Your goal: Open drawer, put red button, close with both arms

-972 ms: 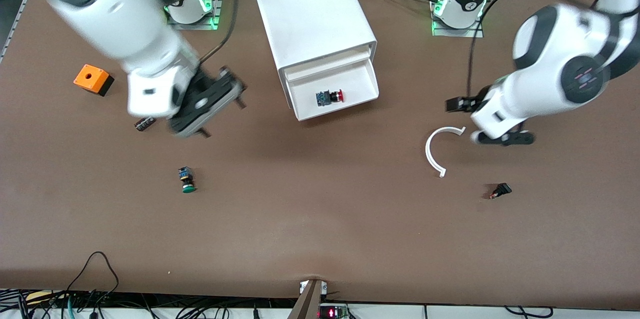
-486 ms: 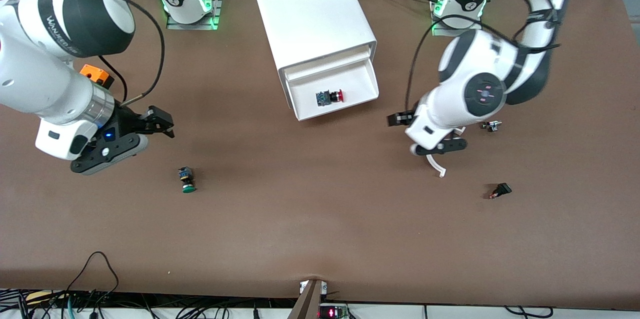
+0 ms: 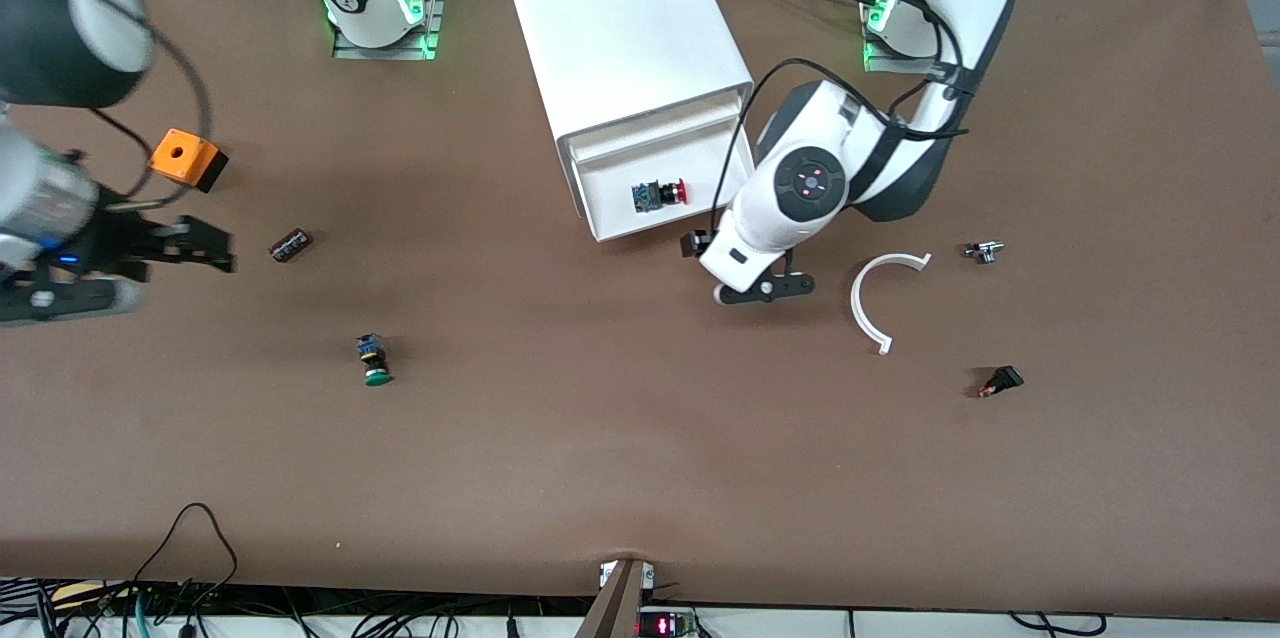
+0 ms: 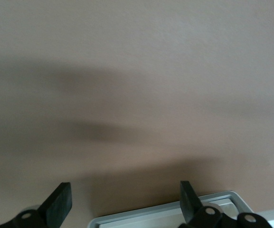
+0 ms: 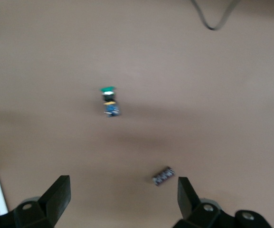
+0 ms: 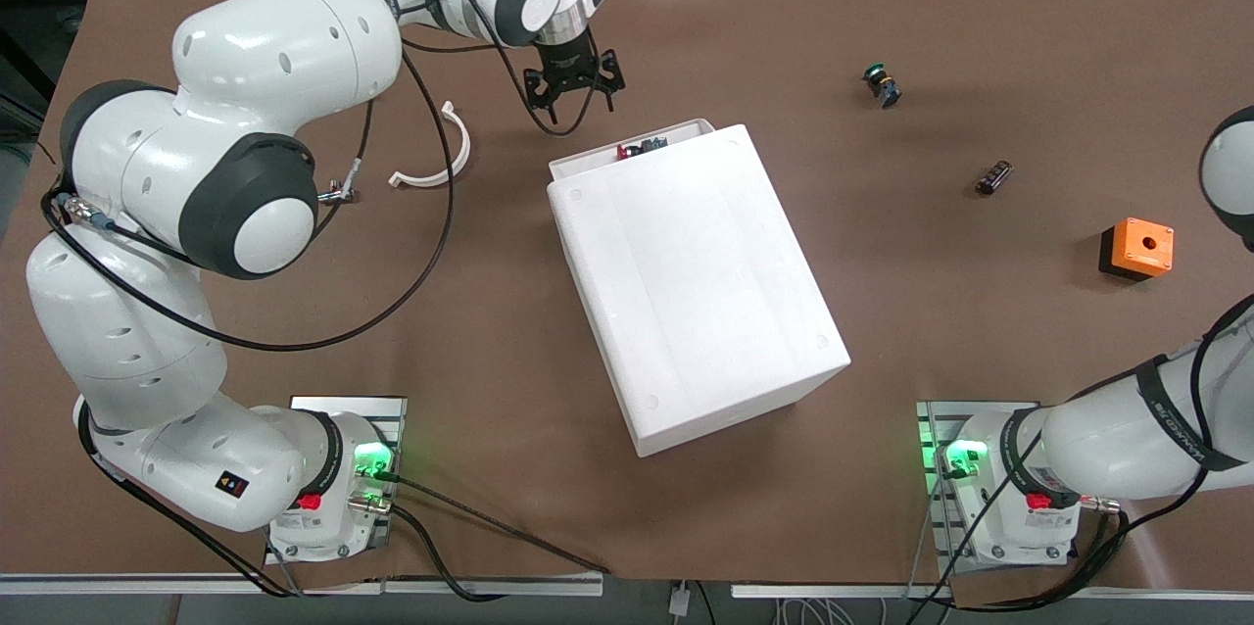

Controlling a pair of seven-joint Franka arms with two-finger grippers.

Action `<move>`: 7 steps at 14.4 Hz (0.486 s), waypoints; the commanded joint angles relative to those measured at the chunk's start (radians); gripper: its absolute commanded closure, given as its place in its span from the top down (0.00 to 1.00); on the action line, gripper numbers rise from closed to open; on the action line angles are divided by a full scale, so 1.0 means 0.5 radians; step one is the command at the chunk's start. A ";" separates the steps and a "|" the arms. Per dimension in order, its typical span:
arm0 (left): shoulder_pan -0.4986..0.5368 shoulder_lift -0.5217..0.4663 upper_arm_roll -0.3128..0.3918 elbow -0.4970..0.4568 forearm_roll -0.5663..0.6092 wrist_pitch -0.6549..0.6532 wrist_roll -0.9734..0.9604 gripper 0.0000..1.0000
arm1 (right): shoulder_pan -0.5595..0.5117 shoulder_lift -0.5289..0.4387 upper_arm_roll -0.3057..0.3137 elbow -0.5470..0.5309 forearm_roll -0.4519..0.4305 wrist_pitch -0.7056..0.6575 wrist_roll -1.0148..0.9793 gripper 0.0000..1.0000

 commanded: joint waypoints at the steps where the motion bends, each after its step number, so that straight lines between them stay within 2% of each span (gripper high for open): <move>1: -0.067 0.032 0.026 0.040 -0.032 0.058 -0.078 1.00 | -0.074 -0.203 0.027 -0.185 -0.006 -0.019 -0.084 1.00; 3: -0.095 0.035 0.025 0.028 -0.029 0.071 -0.142 1.00 | -0.071 -0.286 -0.025 -0.210 -0.012 -0.074 -0.087 1.00; 7: -0.156 0.044 0.022 0.000 -0.029 0.068 -0.216 1.00 | -0.071 -0.470 -0.038 -0.336 -0.016 -0.172 -0.130 1.00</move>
